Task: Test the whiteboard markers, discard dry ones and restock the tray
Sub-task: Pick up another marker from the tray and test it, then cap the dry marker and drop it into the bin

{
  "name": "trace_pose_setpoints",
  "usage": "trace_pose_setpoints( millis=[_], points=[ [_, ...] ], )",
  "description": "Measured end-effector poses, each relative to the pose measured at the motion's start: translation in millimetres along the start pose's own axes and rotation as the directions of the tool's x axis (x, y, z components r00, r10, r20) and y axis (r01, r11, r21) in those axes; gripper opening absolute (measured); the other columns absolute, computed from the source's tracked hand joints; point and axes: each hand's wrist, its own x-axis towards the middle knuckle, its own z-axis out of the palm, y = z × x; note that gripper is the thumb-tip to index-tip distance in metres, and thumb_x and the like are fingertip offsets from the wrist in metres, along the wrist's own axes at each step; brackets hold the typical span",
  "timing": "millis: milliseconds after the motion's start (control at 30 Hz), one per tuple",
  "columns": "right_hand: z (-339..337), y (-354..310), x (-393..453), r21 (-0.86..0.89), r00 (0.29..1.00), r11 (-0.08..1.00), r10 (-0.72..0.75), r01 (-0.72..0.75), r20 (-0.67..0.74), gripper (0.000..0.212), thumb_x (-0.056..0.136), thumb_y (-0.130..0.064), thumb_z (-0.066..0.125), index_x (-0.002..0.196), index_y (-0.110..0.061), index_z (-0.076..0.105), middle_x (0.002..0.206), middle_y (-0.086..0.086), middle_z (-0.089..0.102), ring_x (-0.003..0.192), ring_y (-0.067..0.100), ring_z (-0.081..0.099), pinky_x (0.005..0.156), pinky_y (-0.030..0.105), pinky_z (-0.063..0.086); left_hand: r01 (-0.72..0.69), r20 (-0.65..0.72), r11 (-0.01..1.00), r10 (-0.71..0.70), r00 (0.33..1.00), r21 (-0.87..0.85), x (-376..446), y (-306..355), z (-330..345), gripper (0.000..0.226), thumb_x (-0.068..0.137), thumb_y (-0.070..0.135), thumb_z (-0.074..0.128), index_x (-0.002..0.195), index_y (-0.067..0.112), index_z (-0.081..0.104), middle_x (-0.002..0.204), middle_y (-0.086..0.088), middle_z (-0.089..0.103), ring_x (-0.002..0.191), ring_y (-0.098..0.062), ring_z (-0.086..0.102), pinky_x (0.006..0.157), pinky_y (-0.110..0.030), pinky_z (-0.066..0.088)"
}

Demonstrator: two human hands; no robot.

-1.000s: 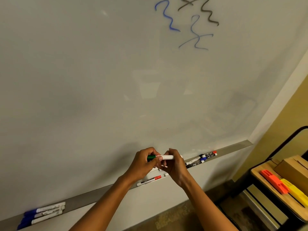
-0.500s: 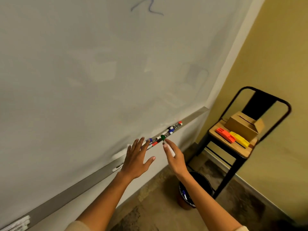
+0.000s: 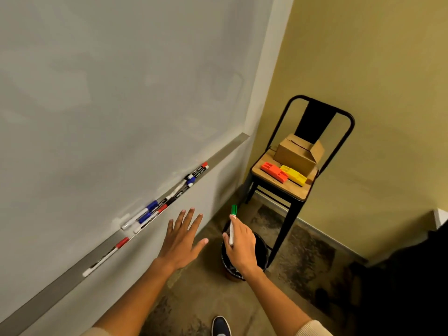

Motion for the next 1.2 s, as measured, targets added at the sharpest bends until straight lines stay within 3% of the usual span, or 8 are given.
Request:
trace_pose_setpoints(
  millis=[133,333,533,767,933,1100,1200],
  points=[
    [0.1,43.8,17.5,-0.048,0.999,0.998,0.042,-0.041,0.004,0.061,0.099,-0.045,0.051,0.153,-0.029,0.027,0.157,-0.008,0.035,0.143,0.017,0.034,0.119,0.040,0.028,0.003,0.058,0.999,-0.005,0.998,0.035,38.9,21.8,12.7,0.080,0.088,0.072,0.023,0.155,0.030,0.006,0.163,-0.002,-0.007,0.144,-0.021,-0.016,0.117,-0.048,0.001],
    [-13.2,91.6,54.8,-0.094,0.995,0.991,0.095,-0.092,0.034,0.062,0.100,-0.050,0.043,0.155,-0.031,0.021,0.159,-0.006,0.031,0.144,0.019,0.032,0.119,0.047,0.027,-0.007,0.124,0.999,0.003,0.992,0.032,90.9,55.8,34.0,0.078,0.090,0.066,0.031,0.155,0.029,0.008,0.164,-0.004,-0.003,0.150,-0.028,-0.005,0.119,-0.053,0.006],
    [-28.4,128.0,84.9,-0.121,0.963,0.975,0.206,-0.187,0.173,0.081,0.092,-0.071,0.040,0.157,-0.040,0.003,0.168,-0.005,0.000,0.153,0.028,0.009,0.119,0.060,0.008,0.000,0.178,0.999,-0.009,0.984,0.049,120.2,81.5,61.4,0.077,0.093,0.066,0.032,0.155,0.029,0.005,0.164,-0.006,-0.005,0.150,-0.029,-0.006,0.120,-0.057,0.009],
    [-29.3,146.5,105.0,-0.100,0.969,0.975,0.211,-0.199,0.131,0.078,0.094,-0.066,0.041,0.157,-0.037,0.005,0.167,0.000,0.006,0.152,0.029,0.015,0.119,0.062,0.013,0.037,0.171,0.998,-0.046,0.984,0.056,119.8,71.8,69.5,0.076,0.094,0.062,0.037,0.155,0.027,0.009,0.164,-0.007,-0.001,0.150,-0.030,-0.003,0.118,-0.054,0.008],
    [-12.6,125.0,111.9,-0.108,0.973,0.989,0.118,-0.098,0.196,0.076,0.096,-0.062,0.042,0.158,-0.036,0.007,0.167,0.000,0.007,0.152,0.029,0.015,0.119,0.060,0.013,0.170,0.131,0.985,-0.171,0.977,0.016,96.6,38.9,66.2,0.078,0.091,0.066,0.033,0.155,0.030,0.008,0.162,-0.003,-0.009,0.147,-0.025,-0.012,0.117,-0.051,0.002],
    [13.0,79.8,116.6,-0.072,0.958,0.996,-0.034,0.056,0.283,0.074,0.097,-0.061,0.042,0.158,-0.035,0.009,0.167,0.000,0.008,0.152,0.027,0.015,0.120,0.059,0.013,0.316,0.109,0.948,-0.318,0.942,0.033,53.2,3.2,51.4,0.082,0.085,0.074,0.015,0.154,0.034,-0.006,0.160,0.002,-0.021,0.146,-0.022,-0.022,0.115,-0.046,-0.007],
    [29.9,43.5,112.2,-0.053,0.937,0.982,-0.155,0.181,0.314,0.074,0.097,-0.061,0.042,0.158,-0.035,0.009,0.166,0.002,0.011,0.151,0.028,0.017,0.120,0.059,0.016,0.406,0.080,0.913,-0.408,0.910,0.042,28.1,-16.7,40.2,0.080,0.088,0.072,0.021,0.153,0.035,-0.008,0.159,0.002,-0.024,0.146,-0.023,-0.023,0.116,-0.046,-0.009]
  ],
)
